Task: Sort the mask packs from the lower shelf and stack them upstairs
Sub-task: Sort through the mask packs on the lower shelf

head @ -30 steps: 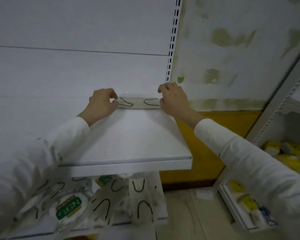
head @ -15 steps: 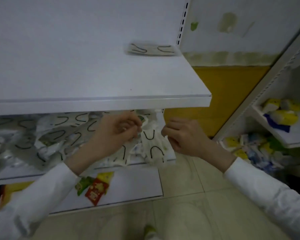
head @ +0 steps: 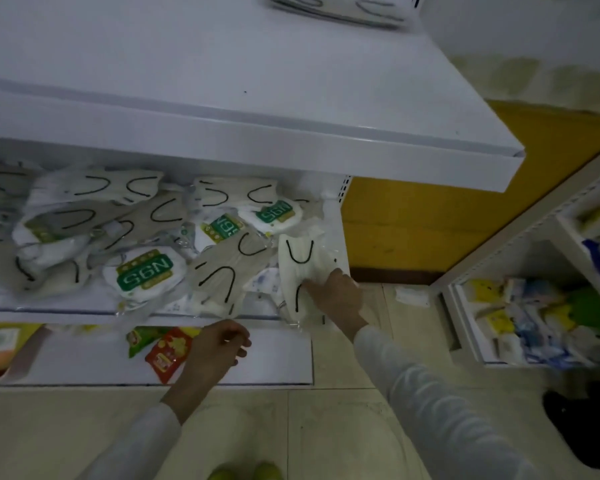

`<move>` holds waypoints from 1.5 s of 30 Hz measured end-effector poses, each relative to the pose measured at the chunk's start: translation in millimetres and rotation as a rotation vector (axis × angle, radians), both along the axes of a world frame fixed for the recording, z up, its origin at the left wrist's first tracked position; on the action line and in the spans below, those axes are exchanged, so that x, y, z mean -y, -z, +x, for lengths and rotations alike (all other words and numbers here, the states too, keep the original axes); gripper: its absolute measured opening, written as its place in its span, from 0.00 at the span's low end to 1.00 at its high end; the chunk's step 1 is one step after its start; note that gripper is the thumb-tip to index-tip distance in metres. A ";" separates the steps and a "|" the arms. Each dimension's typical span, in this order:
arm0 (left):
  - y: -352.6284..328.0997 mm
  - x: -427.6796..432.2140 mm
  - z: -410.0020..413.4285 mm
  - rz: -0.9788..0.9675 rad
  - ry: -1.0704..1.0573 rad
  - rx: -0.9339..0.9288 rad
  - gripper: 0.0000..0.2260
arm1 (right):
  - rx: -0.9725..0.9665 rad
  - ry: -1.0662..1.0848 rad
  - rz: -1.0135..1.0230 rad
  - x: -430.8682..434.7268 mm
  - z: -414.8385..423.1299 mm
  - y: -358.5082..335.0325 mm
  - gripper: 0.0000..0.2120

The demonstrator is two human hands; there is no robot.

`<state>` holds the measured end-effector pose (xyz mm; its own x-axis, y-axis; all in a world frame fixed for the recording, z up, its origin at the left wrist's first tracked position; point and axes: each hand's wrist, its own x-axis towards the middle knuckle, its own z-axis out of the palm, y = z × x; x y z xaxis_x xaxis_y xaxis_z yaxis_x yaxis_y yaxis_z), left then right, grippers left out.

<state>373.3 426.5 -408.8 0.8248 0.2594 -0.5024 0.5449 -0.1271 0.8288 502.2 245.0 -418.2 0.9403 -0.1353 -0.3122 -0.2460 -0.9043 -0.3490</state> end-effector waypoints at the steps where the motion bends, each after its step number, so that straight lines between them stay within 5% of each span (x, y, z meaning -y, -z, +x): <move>1: 2.0 1.6 4.3 0.003 -0.001 0.014 0.11 | -0.002 -0.013 -0.045 -5.2 2.1 2.7 0.27; 9: -2.1 9.9 28.6 -0.007 -0.042 0.068 0.12 | 0.057 -0.004 0.182 1.7 14.9 1.4 0.11; 14: -0.4 16.0 33.9 -0.052 -0.078 0.071 0.11 | 0.121 0.111 0.486 18.1 17.9 -13.3 0.13; 17: -5.2 22.0 42.0 -0.209 -0.150 0.104 0.07 | 0.081 0.133 0.723 18.2 5.5 -27.4 0.09; 21: -14.7 29.8 53.0 -0.595 -0.277 0.094 0.07 | -0.103 -0.118 0.813 -4.7 -30.2 -22.8 0.14; 25: -13.2 19.9 49.5 -0.622 -0.410 0.080 0.05 | -0.144 -0.126 0.950 -26.5 -47.8 -11.6 0.13; 35: -17.5 -25.8 49.9 -0.504 -0.585 0.139 0.06 | -0.091 -0.135 0.746 -56.4 14.4 -28.0 0.06; 40: -30.6 -64.6 48.3 -0.524 -0.590 0.171 0.09 | 0.165 -0.250 0.291 -92.2 105.8 -15.5 0.12; 45: -32.2 -99.6 37.5 -0.522 -0.570 0.188 0.10 | 0.195 -0.178 0.143 -120.1 162.0 -4.2 0.16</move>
